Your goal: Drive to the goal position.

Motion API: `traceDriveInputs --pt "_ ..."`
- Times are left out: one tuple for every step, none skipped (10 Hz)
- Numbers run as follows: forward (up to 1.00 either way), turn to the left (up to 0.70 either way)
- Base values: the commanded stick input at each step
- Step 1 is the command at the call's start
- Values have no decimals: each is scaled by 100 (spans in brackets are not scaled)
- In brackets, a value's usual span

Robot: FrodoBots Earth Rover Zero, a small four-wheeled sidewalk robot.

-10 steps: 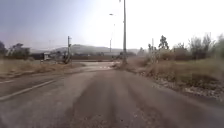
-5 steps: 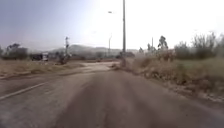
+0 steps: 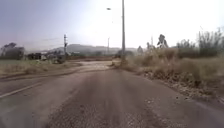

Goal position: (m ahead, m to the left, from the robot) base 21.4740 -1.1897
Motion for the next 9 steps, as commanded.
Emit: traceDriveInputs --pt "100 0" --pt "100 0" --pt "100 0" --pt "100 0" --pt "100 0" --pt "100 0" --pt "100 0" --pt "100 0" --pt "100 0"
